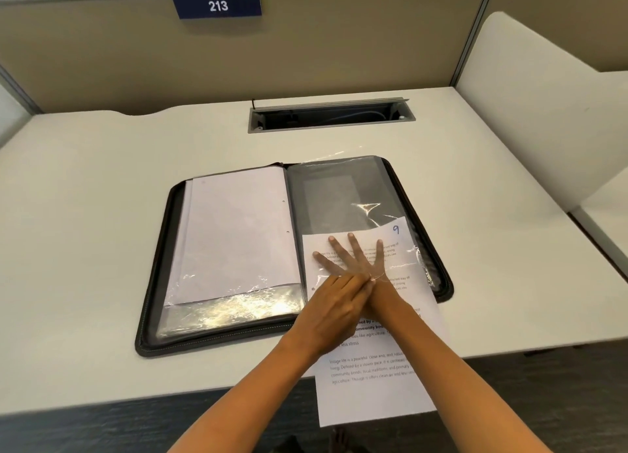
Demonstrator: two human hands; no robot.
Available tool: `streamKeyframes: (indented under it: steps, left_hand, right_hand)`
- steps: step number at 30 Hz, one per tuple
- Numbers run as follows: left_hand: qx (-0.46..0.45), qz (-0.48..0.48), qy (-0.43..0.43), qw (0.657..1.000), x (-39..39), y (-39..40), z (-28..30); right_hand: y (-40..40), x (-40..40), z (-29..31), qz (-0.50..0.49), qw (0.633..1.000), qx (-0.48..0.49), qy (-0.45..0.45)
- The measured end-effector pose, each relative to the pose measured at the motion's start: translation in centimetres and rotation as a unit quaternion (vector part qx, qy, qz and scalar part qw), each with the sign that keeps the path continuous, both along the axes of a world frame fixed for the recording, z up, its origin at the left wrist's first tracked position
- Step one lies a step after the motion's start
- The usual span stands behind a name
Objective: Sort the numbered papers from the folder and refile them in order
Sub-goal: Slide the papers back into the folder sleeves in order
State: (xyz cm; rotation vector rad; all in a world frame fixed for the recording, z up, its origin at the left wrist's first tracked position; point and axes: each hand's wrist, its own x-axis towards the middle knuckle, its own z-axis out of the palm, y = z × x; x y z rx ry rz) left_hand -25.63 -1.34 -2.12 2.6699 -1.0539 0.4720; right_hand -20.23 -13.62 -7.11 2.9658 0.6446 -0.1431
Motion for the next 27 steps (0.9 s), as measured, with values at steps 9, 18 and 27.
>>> streamKeyframes:
  steps: [9,18,27]
  left_hand:
    - [0.002,-0.020,0.025,0.999,0.8,0.4,-0.6]
    - [-0.016,-0.012,-0.010,1.000,0.9,0.1,-0.3]
    - [-0.075,0.091,0.010,0.993,1.0,1.4,-2.4]
  right_hand:
    - [-2.1,-7.6,0.6,-0.089,0.982,0.160,-0.053]
    - [-2.1,1.9,-0.6,-0.060,0.995,0.073,-0.016]
    - [-3.6,-6.3,0.2,-0.087,0.963,0.234,-0.099]
